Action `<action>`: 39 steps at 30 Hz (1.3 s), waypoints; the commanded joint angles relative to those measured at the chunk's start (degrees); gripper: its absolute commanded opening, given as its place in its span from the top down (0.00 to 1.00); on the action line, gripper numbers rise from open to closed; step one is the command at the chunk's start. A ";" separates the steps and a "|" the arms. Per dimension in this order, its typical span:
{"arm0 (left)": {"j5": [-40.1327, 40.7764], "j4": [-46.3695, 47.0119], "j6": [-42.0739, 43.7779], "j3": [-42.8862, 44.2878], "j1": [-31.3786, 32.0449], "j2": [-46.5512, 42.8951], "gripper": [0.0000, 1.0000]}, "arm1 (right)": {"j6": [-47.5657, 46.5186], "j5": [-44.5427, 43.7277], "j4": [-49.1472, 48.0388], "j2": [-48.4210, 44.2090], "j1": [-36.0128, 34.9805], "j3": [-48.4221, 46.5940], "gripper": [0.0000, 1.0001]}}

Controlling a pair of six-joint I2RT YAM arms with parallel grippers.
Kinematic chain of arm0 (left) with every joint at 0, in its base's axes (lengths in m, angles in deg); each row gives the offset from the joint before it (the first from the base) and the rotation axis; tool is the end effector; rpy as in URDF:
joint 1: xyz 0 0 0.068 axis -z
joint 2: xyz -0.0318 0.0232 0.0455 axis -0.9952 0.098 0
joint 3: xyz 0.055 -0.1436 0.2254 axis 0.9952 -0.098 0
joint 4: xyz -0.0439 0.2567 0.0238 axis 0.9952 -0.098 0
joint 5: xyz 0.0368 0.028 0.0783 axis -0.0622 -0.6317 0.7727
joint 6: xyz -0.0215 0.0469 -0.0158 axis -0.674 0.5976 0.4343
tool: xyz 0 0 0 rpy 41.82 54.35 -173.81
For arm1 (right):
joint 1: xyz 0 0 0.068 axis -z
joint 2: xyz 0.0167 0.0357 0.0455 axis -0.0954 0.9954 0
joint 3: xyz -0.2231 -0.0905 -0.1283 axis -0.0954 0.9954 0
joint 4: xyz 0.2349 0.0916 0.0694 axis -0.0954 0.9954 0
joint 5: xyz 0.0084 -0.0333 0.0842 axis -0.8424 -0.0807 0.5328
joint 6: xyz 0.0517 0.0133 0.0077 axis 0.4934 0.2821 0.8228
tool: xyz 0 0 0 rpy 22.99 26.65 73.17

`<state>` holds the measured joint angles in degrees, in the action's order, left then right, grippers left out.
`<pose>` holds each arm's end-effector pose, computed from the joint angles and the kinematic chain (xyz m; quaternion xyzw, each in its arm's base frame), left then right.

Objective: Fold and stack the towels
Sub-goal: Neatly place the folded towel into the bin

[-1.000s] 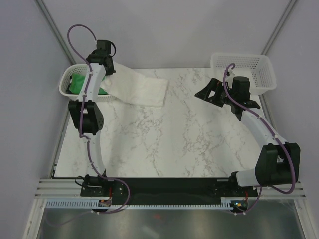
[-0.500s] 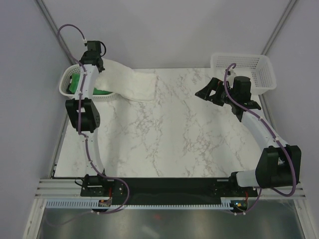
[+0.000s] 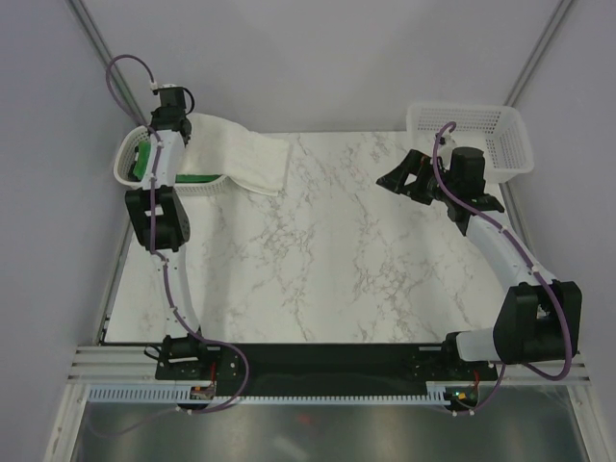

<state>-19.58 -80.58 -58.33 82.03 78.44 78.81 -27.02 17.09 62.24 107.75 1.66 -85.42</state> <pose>0.5426 0.0729 0.2650 -0.1623 0.8643 0.2268 0.4186 0.3104 0.0388 0.2972 0.0603 0.8308 0.3666 0.4145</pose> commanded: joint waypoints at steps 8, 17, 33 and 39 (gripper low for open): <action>6.41 6.36 5.36 1.66 -5.66 0.74 0.98 | -0.75 1.64 -2.33 -2.12 -0.14 0.18 0.02; 8.00 7.59 8.00 2.62 -7.25 1.09 0.98 | -0.66 1.73 -2.42 -1.77 -0.14 0.54 0.02; 6.68 13.22 12.22 1.40 -9.71 2.67 0.98 | -0.66 1.91 -2.50 0.07 -0.14 0.18 0.02; 6.77 14.53 13.44 1.48 -10.15 3.55 0.98 | -0.31 2.17 -2.85 0.43 -0.05 0.10 0.02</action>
<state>-15.58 -71.35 -48.41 82.05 69.39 81.72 -27.00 18.07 61.98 107.93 1.68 -85.40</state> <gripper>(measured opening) 0.065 0.979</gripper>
